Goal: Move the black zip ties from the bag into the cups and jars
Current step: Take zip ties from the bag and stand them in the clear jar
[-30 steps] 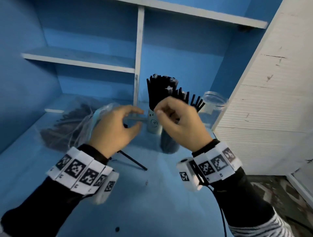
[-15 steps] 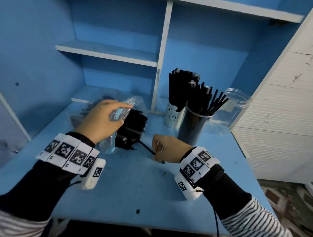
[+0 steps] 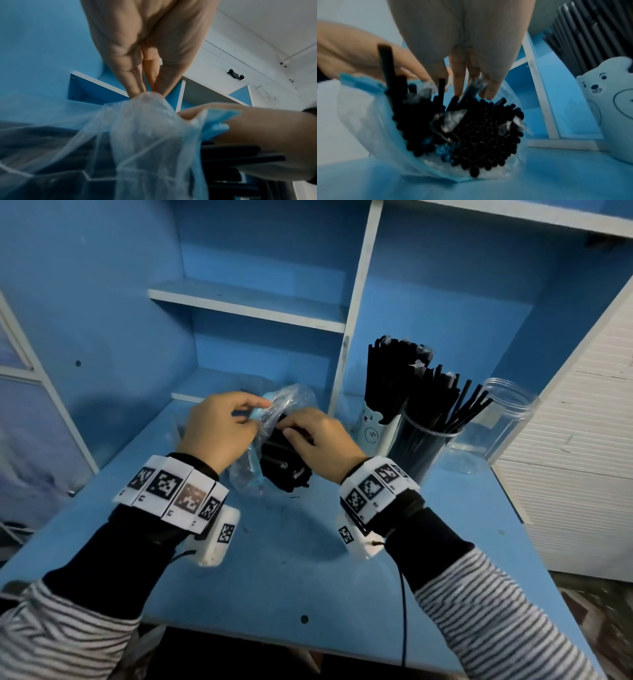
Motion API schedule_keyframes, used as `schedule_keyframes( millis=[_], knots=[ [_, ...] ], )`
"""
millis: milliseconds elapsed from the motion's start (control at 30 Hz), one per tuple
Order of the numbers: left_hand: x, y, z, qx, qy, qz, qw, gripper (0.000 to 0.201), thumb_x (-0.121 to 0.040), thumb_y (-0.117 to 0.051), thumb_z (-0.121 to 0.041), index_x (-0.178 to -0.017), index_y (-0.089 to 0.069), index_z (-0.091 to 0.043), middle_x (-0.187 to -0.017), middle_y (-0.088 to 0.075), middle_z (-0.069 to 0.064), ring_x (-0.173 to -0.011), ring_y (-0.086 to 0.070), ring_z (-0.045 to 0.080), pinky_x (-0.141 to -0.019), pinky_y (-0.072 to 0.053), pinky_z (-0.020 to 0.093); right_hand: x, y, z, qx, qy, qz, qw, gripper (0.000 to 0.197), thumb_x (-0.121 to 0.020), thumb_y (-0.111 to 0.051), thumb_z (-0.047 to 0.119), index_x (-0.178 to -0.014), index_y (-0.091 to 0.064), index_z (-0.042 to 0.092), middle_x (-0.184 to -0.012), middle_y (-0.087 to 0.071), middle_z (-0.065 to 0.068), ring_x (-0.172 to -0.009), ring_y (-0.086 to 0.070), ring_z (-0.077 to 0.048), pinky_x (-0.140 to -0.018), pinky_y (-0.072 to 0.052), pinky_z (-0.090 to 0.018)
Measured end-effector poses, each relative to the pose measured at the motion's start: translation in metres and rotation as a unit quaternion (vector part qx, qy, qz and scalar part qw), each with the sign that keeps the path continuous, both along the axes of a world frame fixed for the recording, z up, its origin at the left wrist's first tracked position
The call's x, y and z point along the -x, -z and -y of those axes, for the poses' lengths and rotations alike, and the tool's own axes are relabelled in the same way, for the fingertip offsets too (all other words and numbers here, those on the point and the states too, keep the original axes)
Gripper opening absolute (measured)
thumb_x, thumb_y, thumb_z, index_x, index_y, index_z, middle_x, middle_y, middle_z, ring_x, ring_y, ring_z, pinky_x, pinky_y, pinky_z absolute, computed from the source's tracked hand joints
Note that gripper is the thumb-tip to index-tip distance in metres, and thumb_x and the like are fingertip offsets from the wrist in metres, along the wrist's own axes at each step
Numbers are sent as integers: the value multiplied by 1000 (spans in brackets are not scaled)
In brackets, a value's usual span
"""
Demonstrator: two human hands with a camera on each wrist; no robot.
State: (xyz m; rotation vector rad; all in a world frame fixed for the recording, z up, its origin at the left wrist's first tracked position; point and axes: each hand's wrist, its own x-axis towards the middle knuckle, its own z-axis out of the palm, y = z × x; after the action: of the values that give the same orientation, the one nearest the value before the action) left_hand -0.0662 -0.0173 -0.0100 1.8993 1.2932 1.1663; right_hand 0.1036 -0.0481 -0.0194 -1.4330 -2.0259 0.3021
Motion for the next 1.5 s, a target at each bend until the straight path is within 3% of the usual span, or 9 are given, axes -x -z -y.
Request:
schedule_keyframes(
  millis=[100,200,367,600,867,1133,1267,1400,1500],
  knots=[
    [-2,-1,-1,6,-2,11,1000,36,-84,-61,3,-104,-72,-24,-108,-67,-9,-96,-64,4,-76,-43,0,10,12,-19,50,-8,47,998,33,-93,-60,22,-121,-62,4,-128,-56,-13,-120,-49,-26,-104,-34,-30],
    [-1,-1,-2,10,-2,9,1000,36,-84,-62,2,-105,-72,-25,-112,-68,-7,-98,-65,6,-83,-45,12,12,22,-28,93,6,54,994,51,-88,-66,35,-132,-55,14,-134,-55,-9,-123,-50,-25,-103,-36,-30],
    [3,0,-3,13,-9,3,1000,36,-84,-62,0,-107,-73,-26,-112,-67,-8,-95,-64,2,-78,-43,8,8,23,-28,70,9,41,997,42,-88,-67,24,-128,-59,20,-123,-61,-7,-112,-56,-23,-91,-35,-21],
    [6,-3,-3,13,-18,1,1000,36,-85,-62,-1,-108,-72,-27,-116,-66,-8,-96,-64,2,-68,-41,1,9,19,-25,14,18,34,999,35,-86,-66,9,-120,-68,17,-113,-68,-9,-109,-60,-26,-96,-45,-36],
    [6,-3,-3,13,-28,-7,1000,35,-85,-64,-4,-107,-72,-30,-120,-66,-7,-95,-64,3,-74,-42,7,3,10,-16,26,43,4,999,32,-87,-66,9,-118,-68,14,-106,-70,-9,-100,-62,-22,-81,-32,-10],
    [7,-2,-2,20,-17,-3,1000,35,-86,-64,-3,-110,-71,-28,-121,-65,-4,-98,-62,5,-83,-44,16,-30,-12,5,105,58,-73,990,37,-86,-70,15,-120,-67,28,-90,-69,10,-72,-61,2,-68,-42,0],
    [5,-1,1,21,-9,-2,1000,34,-86,-64,-2,-111,-70,-25,-122,-65,-3,-96,-61,4,-81,-44,15,-44,-14,16,126,51,-108,985,39,-84,-73,18,-120,-66,31,-92,-74,5,-74,-70,-7,-84,-55,-23],
    [1,0,3,23,-14,-4,1000,34,-86,-64,-1,-110,-71,-25,-121,-64,-4,-95,-60,5,-81,-45,16,-43,-12,21,126,41,-119,984,40,-84,-73,20,-118,-57,32,-99,-69,1,-83,-69,-14,-86,-56,-33],
    [0,0,2,30,-9,-2,999,34,-85,-65,-1,-108,-71,-26,-112,-63,-11,-99,-63,9,-86,-46,21,-36,-10,16,131,50,-113,984,52,-83,-74,23,-127,-48,35,-110,-64,1,-94,-62,-15,-84,-50,-24]
  ],
)
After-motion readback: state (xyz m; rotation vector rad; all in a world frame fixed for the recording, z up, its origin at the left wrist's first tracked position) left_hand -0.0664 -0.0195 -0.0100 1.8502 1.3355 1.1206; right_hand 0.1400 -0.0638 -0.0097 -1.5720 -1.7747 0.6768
